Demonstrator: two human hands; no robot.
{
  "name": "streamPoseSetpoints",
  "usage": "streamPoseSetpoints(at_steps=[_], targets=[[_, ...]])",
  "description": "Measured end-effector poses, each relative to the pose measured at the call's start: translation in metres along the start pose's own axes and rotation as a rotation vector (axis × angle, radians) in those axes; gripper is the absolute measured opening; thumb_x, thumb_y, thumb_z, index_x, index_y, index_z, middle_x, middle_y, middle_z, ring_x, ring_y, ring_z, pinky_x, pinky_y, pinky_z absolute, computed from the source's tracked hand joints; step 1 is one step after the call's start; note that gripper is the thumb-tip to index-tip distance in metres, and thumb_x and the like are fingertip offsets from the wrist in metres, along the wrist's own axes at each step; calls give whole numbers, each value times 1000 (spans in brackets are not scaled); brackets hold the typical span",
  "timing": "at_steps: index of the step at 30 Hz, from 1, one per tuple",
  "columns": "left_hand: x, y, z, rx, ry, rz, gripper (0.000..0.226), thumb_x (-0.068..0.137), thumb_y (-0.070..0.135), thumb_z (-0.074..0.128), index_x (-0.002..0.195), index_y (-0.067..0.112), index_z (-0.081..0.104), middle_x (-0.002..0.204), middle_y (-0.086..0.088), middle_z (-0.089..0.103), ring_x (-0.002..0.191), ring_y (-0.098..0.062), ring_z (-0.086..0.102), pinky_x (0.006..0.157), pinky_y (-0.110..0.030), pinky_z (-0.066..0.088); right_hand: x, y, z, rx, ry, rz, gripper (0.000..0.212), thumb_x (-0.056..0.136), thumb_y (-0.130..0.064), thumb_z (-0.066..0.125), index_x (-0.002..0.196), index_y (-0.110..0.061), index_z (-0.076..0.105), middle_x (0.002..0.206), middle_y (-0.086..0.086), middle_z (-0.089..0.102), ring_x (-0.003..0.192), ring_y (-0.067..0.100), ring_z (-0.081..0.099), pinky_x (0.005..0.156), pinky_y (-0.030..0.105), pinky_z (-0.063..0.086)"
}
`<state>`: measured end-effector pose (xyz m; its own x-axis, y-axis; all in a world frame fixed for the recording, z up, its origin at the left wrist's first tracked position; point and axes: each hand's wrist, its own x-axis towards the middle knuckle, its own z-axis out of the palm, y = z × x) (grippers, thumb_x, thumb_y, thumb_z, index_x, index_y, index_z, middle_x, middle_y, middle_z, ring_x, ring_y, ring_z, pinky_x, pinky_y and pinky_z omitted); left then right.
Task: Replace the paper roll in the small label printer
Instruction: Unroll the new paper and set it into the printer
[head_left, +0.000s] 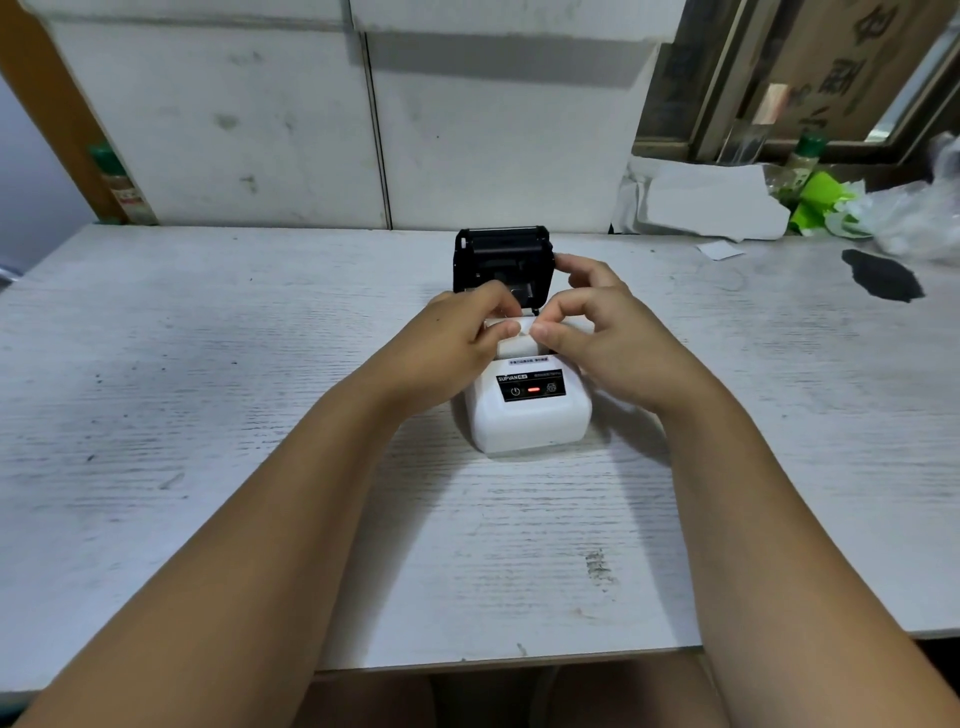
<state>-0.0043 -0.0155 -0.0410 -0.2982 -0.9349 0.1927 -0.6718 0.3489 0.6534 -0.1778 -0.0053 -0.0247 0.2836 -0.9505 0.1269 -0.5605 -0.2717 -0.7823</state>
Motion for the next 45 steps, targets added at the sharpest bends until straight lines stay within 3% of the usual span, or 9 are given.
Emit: streamPoseSetpoints(at_steps=[6,8,13,18,22,27,34,38,45], targets=[[2,-5,3,-32,5,19,14,94,29,49,103,21,56,96,6,59,87,-12,52,71,-23,38,0,-2,3,-28,65,8,24,89,-21,63,66,-27,59,98,-20,35,119,9,37,90,13,26],[4,-8,4,-66,2,24,13,94,28,47,102,23,56,94,8,60,90,-14,53,71,-25,36,2,-2,4,-37,61,-8,22,90,-21,61,69,-25,58,95,-20,38,113,8,39,85,7,27],[3,-10,7,-46,42,51,26,93,29,34,102,32,58,94,16,59,98,-20,54,79,-31,40,4,0,3,71,80,-51,22,93,-17,56,71,-22,56,97,-12,55,82,-6,50,79,21,37],[3,-6,5,-96,40,32,26,93,24,39,104,26,62,103,5,65,97,-16,58,83,-39,49,4,0,6,107,109,-28,19,94,-22,52,76,-25,56,96,-8,67,86,8,59,80,32,47],[0,-2,5,-109,86,-1,21,92,19,44,103,22,61,92,1,64,80,-10,55,71,-27,44,6,-1,11,-13,161,-37,18,96,-24,47,79,-22,49,75,-9,56,66,5,47,60,17,36],[-2,-2,8,-49,231,-15,18,87,19,49,96,19,65,92,2,64,81,-10,55,68,-20,40,6,-1,18,-55,225,-94,15,97,-21,45,90,-10,52,81,5,63,71,13,48,63,27,37],[-2,-2,8,21,274,13,19,87,16,48,95,17,65,91,1,64,84,-14,56,73,-26,42,7,0,20,-62,255,-98,14,98,-21,44,87,-13,49,68,-8,50,61,5,42,56,23,31],[-1,-2,8,45,284,22,20,89,16,44,94,14,63,90,-1,64,83,-17,56,74,-33,45,7,-1,21,-66,279,-91,15,98,-21,43,88,-12,50,68,-6,49,61,7,42,59,29,31],[-2,0,7,27,271,-1,16,89,14,43,83,14,58,79,0,58,73,-14,49,65,-28,38,5,-4,23,-110,323,-146,17,99,-18,43,94,-5,53,70,-1,52,70,18,46,65,34,35]])
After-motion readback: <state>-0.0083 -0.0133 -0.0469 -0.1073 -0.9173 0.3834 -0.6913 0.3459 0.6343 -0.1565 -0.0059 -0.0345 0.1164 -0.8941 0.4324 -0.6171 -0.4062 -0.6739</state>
